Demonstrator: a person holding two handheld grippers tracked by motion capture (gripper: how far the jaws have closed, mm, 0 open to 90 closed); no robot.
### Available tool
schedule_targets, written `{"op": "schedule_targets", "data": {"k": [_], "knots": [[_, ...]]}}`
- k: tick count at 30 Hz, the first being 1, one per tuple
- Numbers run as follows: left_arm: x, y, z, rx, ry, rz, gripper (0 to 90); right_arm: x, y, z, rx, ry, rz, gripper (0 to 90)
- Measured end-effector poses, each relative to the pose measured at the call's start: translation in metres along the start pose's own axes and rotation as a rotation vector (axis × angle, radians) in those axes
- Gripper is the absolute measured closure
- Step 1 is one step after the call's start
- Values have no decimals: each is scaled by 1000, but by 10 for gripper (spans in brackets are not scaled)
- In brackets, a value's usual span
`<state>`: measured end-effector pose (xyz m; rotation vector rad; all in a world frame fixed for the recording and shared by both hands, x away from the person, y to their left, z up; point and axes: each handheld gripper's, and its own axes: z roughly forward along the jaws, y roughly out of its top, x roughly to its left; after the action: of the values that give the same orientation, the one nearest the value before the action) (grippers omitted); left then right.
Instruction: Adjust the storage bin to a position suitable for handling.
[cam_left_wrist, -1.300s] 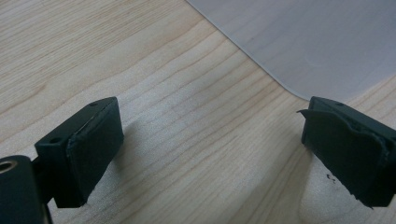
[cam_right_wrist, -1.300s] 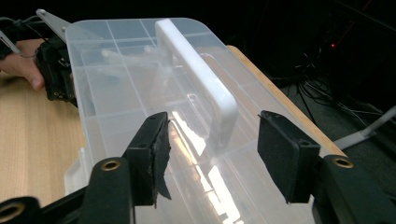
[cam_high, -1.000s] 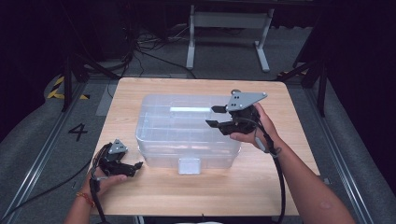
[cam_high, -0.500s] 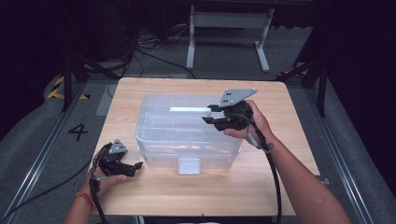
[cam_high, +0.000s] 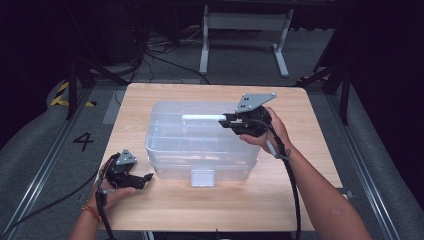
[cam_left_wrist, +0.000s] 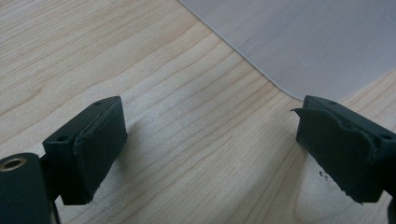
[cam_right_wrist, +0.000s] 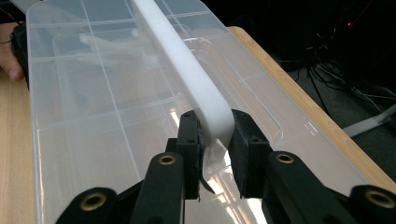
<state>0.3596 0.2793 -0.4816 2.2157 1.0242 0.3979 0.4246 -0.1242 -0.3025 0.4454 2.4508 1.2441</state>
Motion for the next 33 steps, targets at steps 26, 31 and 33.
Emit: {"op": "schedule_targets", "data": {"k": [26,31,33], "knots": [[0,0,-1,1,-1,-2,114,-11,5,-1,0,52,5,766],[0,0,-1,0,1,-2,115,-12,6,-1,2,56,10,766],[0,0,-1,-2,4,-1,117,-13,6,-1,2,58,12,766]]}}
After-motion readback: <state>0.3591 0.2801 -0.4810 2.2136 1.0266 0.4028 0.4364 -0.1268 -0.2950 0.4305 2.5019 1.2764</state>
